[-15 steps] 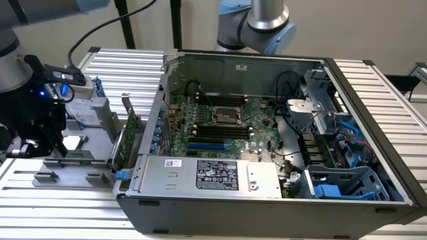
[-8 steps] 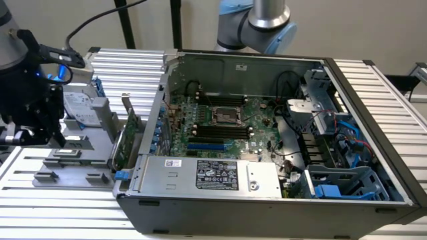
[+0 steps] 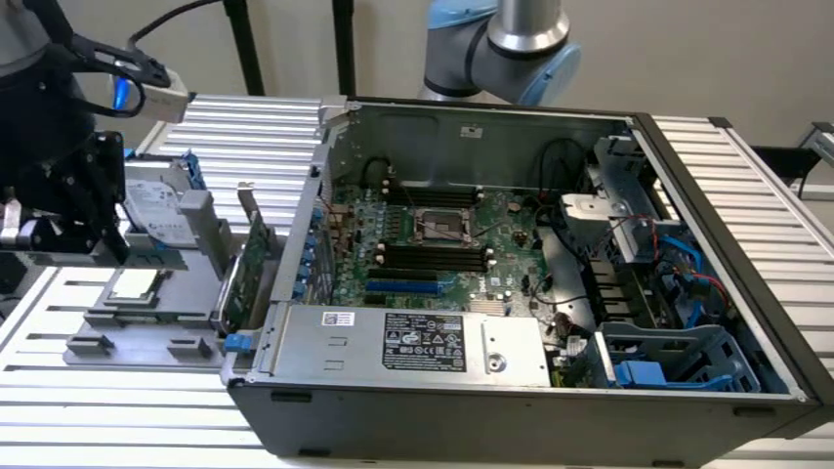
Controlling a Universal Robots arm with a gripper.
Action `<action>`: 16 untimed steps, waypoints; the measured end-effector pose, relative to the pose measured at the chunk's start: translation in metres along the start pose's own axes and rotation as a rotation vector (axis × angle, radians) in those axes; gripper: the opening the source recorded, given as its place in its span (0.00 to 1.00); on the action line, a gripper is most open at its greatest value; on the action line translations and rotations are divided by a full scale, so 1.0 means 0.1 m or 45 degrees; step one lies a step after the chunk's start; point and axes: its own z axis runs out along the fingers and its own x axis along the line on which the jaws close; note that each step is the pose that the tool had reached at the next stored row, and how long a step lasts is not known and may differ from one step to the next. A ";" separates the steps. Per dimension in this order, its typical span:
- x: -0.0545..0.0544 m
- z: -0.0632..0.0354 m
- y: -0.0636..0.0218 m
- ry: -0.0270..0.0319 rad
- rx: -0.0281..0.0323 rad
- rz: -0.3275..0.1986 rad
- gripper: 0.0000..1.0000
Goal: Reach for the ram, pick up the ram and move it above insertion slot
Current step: 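Pick up the ram and move it above insertion slot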
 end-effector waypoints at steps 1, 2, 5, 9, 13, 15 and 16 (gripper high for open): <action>0.00 -0.046 -0.029 -0.0008 0.0001 0.000 0.14; 0.00 -0.092 -0.058 -0.0013 0.0001 -0.001 0.14; 0.00 -0.233 -0.158 -0.0026 0.0001 -0.001 0.14; 0.00 -0.419 -0.310 -0.0030 0.0000 -0.001 0.14; 0.01 -0.593 -0.479 -0.0032 0.0001 -0.001 0.14; 0.01 -0.668 -0.562 -0.0032 0.0001 -0.001 0.14; 0.01 -0.699 -0.602 -0.0032 0.0001 -0.001 0.14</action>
